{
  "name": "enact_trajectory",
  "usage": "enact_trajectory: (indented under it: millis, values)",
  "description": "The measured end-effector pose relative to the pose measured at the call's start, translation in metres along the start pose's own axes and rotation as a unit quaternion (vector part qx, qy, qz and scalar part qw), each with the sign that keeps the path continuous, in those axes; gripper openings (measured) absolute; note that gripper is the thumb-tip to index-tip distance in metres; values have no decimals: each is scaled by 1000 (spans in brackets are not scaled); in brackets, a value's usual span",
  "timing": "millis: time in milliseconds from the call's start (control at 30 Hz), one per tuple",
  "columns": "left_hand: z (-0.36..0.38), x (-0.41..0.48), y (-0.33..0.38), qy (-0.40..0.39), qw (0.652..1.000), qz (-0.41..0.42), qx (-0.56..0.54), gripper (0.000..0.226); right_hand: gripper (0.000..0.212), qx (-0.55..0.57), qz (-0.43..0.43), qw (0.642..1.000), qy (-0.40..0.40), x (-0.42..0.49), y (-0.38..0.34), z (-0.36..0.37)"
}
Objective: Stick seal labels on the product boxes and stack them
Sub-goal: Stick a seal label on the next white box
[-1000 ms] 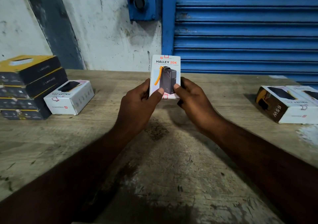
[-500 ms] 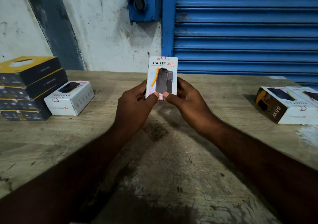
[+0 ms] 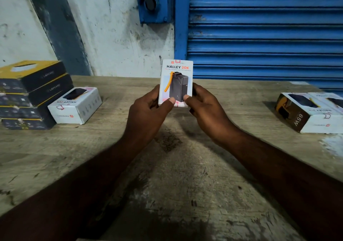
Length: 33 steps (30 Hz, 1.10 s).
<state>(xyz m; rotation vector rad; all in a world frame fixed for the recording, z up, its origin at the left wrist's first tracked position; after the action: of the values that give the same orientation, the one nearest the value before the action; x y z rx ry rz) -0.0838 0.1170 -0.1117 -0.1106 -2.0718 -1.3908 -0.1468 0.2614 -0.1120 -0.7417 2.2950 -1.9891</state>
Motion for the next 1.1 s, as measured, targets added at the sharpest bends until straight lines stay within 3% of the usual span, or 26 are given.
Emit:
enact_trajectory:
  millis: [200, 700, 900, 1100]
  values:
    - [0, 1, 1, 0, 1000, 22, 9, 45, 36, 16, -2, 1000, 4, -1, -1, 2]
    - [0, 2, -7, -13, 999, -28, -29, 50, 44, -38, -4, 999, 29, -1, -2, -4]
    - [4, 1, -5, -16, 999, -27, -41, 47, 38, -27, 1, 999, 25, 1, 1, -4]
    - [1, 0, -1, 3, 1000, 8, -30, 43, 53, 5, 2, 1000, 25, -2, -1, 1]
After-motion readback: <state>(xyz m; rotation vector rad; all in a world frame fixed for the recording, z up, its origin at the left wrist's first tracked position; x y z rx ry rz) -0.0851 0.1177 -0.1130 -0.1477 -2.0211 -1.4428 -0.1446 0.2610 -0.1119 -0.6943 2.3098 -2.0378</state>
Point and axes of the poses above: each hand's wrist, its own x-axis towards the middle knuckle, its own z-axis out of the palm, y = z × x, the point moved 7 cm from there along x, towards the middle knuckle, and after that the axes turned 4 degrees about z, right-handed, at the moved point
